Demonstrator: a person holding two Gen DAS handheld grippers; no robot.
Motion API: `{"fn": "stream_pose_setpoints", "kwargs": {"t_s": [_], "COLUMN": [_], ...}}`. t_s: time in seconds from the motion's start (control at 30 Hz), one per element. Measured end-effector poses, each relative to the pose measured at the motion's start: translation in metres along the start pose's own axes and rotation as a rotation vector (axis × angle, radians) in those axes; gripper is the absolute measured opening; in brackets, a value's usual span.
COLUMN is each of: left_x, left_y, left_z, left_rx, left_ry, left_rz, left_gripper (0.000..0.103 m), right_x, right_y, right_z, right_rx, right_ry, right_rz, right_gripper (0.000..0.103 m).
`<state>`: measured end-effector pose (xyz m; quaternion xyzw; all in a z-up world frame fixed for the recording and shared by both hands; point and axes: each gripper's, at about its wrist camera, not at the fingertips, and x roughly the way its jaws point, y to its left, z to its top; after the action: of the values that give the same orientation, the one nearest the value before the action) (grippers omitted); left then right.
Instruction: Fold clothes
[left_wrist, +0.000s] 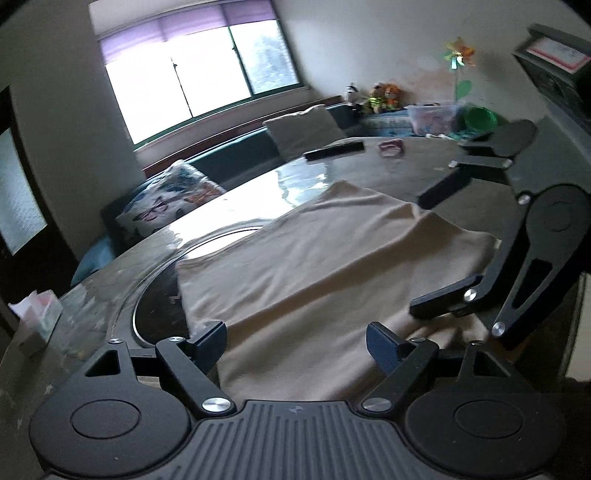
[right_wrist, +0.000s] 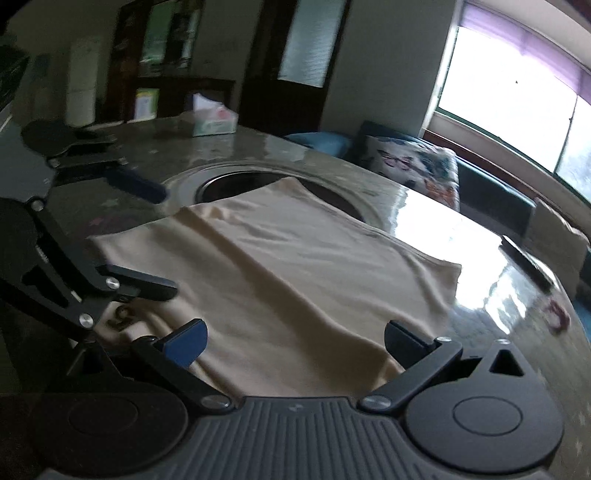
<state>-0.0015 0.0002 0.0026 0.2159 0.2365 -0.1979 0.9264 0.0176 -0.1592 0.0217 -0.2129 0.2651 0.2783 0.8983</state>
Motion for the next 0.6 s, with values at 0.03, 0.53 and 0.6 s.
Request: {"fn": "stream_pose_setpoints", "kwargs": {"t_s": [0.03, 0.53, 0.6], "left_x": [-0.001, -0.016, -0.024], "left_y": [-0.001, 0.008, 0.012], "left_z": [-0.001, -0.004, -0.007], "left_rx": [0.003, 0.003, 0.012], "left_ry": [-0.001, -0.014, -0.014], "left_rz": [-0.003, 0.021, 0.030], "left_gripper": [0.088, 0.088, 0.088], "right_x": [-0.001, -0.002, 0.001], "right_y": [0.002, 0.011, 0.011], "right_z": [0.001, 0.007, 0.008], "right_rx": [-0.018, -0.073, -0.065], "right_ry": [-0.003, -0.038, -0.035], "right_rz": [0.001, -0.012, -0.017], "right_gripper": [0.103, 0.103, 0.103]}}
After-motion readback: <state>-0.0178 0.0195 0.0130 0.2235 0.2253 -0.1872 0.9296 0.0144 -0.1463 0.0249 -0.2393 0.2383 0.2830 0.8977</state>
